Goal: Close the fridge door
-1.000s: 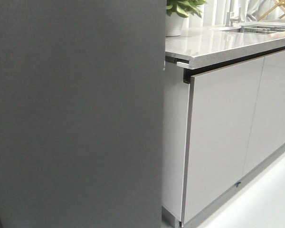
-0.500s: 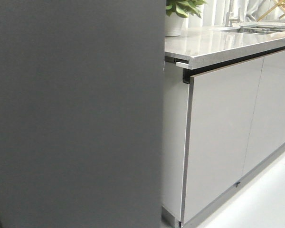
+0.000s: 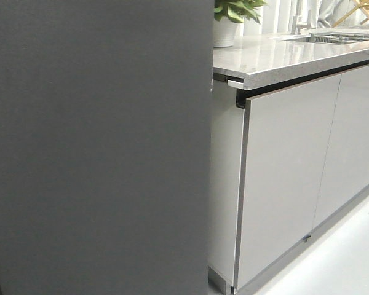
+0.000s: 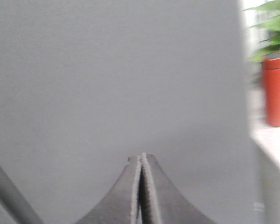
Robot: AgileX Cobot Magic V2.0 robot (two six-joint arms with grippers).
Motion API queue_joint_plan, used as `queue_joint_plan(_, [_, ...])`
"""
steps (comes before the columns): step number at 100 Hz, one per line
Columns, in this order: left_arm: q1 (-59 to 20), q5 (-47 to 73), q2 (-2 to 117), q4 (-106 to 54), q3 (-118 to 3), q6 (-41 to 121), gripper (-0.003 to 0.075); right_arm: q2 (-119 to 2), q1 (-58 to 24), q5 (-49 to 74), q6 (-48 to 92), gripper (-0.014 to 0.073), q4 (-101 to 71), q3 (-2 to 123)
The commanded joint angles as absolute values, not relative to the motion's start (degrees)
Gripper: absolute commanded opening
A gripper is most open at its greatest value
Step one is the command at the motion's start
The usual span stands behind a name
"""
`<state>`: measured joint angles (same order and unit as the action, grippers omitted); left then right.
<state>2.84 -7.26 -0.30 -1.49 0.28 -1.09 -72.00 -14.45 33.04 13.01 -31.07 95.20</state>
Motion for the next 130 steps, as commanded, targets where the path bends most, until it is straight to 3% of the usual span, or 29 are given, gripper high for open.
queue_joint_plan(1, [2.6, -11.4, -1.5, -1.7, 2.3, -1.3, -0.002, -66.7, -12.3, 30.9, 10.3, -0.0046, -27.6, 95.2])
queue_joint_plan(23, [2.6, -11.4, -1.5, -1.7, 2.3, -1.3, -0.002, -57.2, -9.2, 31.0, -1.0, -0.0046, -11.5, 86.1])
queue_joint_plan(53, [2.6, -11.4, -1.5, -1.7, 2.3, -1.3, -0.002, -40.1, -7.5, 24.6, -9.3, -0.0046, 1.5, 64.0])
queue_joint_plan(78, [2.6, -11.4, -1.5, -1.7, 2.3, -1.3, -0.002, -22.1, 0.5, 20.9, -10.1, -0.0046, 2.6, 40.1])
queue_joint_plan(98, [2.6, -11.4, -1.5, -1.7, 2.3, -1.3, -0.002, -9.3, 0.9, 18.3, -10.1, -0.0046, 4.1, 22.9])
queue_joint_plan(130, [2.6, -11.4, -1.5, -1.7, 2.3, -1.3, -0.002, -0.7, 0.9, 12.0, -10.1, -0.0046, 7.0, 9.2])
